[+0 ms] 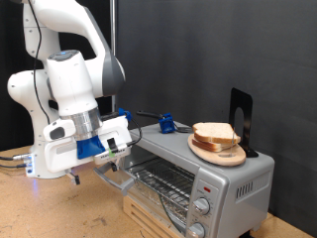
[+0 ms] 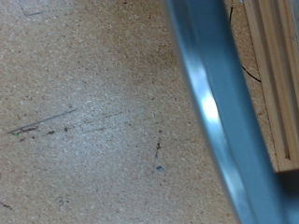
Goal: Make a piece of toast with the oven
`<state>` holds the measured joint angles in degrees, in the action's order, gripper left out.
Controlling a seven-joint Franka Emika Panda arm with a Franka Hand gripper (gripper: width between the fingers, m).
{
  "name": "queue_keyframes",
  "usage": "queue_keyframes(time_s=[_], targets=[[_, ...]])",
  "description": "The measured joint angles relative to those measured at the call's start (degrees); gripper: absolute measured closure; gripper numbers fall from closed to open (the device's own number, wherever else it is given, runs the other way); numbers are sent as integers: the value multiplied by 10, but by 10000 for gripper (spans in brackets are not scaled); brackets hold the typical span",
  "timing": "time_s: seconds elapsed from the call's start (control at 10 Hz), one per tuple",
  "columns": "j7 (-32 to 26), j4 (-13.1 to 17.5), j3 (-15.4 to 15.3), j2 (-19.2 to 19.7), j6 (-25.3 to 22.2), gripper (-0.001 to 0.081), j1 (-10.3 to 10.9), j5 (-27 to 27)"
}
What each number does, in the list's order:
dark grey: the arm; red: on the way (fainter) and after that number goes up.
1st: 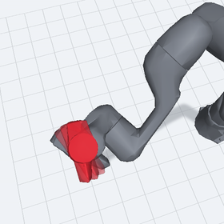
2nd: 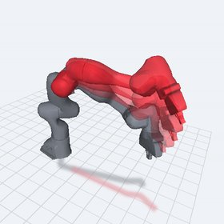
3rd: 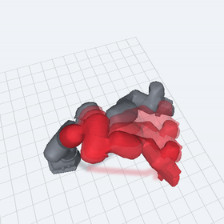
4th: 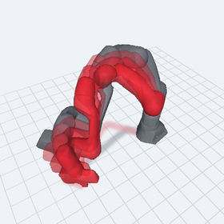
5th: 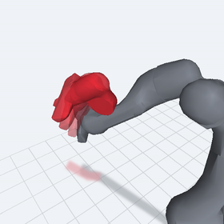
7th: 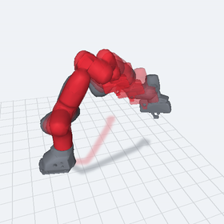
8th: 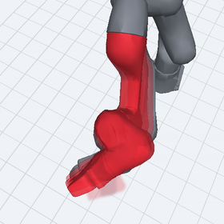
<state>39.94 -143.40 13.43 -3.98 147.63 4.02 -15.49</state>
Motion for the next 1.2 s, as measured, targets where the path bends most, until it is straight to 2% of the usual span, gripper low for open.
queue_keyframes(time_s=[0.4, 1.2], targets=[[53, -7, 1, 11, -4, -2, -4, 63], [20, -26, 16, 2, 7, -2, -13, 58]])
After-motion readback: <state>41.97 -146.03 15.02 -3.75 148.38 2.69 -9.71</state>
